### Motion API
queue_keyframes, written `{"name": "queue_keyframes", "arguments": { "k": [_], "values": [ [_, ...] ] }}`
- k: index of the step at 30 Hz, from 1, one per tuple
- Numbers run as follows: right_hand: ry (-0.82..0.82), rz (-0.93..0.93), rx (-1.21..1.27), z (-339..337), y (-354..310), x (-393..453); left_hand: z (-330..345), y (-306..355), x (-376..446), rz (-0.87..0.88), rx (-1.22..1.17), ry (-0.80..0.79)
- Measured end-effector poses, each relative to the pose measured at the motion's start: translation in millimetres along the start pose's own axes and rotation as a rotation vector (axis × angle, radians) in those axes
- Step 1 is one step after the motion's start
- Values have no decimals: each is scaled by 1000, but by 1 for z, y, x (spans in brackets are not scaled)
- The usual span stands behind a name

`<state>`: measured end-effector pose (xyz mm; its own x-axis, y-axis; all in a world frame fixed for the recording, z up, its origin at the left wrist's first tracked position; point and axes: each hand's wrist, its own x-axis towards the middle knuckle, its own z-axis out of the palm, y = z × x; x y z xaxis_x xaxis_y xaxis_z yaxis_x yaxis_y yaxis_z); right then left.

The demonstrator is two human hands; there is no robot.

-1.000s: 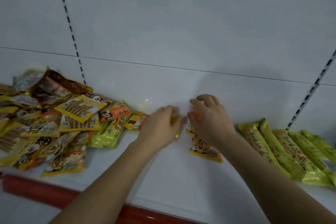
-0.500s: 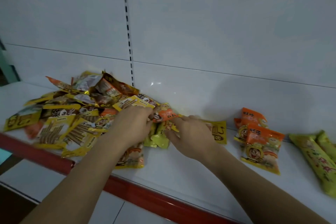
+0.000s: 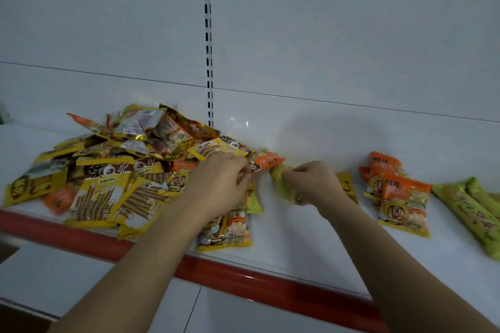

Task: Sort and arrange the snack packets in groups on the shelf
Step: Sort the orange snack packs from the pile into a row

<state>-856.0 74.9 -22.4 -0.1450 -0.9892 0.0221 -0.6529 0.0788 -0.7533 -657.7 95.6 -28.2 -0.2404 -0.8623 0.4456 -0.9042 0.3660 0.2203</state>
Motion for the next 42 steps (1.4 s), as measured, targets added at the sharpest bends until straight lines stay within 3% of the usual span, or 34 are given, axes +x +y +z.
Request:
{"name": "queue_keyframes", "arguments": {
  "k": [4, 8, 10, 14, 19, 24, 35, 42],
  "values": [
    [97, -50, 136, -17, -5, -9, 1, 18, 7, -92, -319, 27],
    [114, -302, 111, -9, -12, -28, -3, 43, 21, -356, -861, -104],
    [82, -434, 111, -4, -14, -33, -7, 48, 26, -456, -996, -67],
    [59, -362, 132, 2, -5, -23, -16, 29, 27, -547, -921, 79],
    [-212, -285, -260, 29, -4, -12, -23, 10, 15, -614, -977, 59],
    [-330, -179, -249, 52, -14, -7, -23, 4, 5, -601, -899, 29],
    [-202, -67, -280, 53, -10, 9, -10, 1, 4, -555, -774, -42],
    [114, -193, -356, 18, -9, 6, 8, 7, 7, -522, -701, -17]
  ]
}}
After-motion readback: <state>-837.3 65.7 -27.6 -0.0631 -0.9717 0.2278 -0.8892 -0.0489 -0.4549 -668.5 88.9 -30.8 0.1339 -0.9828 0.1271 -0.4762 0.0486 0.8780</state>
